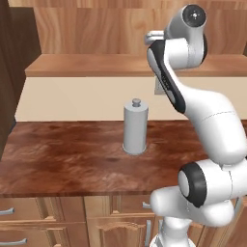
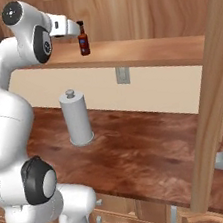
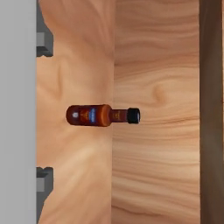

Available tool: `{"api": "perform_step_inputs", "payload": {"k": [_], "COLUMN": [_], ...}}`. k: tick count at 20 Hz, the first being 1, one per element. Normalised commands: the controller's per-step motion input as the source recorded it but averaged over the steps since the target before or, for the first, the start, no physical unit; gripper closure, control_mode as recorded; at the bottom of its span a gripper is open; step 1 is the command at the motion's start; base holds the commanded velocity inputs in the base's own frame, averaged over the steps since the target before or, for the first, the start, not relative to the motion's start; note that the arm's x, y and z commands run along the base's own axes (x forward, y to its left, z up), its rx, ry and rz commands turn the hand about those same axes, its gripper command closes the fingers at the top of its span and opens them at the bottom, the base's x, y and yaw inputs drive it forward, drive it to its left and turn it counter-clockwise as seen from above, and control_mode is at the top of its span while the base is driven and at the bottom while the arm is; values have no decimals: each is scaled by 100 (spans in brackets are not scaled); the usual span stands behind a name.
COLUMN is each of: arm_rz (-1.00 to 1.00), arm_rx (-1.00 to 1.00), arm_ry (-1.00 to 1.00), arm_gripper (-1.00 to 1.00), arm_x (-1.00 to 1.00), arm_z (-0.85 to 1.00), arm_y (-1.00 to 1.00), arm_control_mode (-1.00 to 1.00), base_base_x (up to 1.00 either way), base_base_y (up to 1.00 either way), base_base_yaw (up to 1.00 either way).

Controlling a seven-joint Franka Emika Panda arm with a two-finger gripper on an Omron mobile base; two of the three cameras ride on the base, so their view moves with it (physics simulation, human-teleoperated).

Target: Move the condiment bottle and condiment bottle from the cabinet to the dining counter.

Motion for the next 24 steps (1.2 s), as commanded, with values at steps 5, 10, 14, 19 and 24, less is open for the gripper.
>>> {"api": "perform_step_inputs", "payload": {"k": [5, 10, 14, 19, 24], "arm_rz": [0, 0, 0, 0, 0], "arm_rx": [0, 0, 0, 0, 0], "arm_ry": [0, 0, 0, 1, 4], "arm_gripper": [-100, -100, -100, -100, -100], "arm_x": [43, 42, 46, 51, 52], "arm_z": [-15, -19, -4, 0, -1], "arm_y": [-6, 0, -1, -4, -7], "arm_control_mode": [-100, -100, -100, -100, -100], "base_base_x": [0, 0, 0, 0, 0], "base_base_y": [0, 0, 0, 0, 0], "base_base_yaw": [0, 0, 0, 0, 0]}}
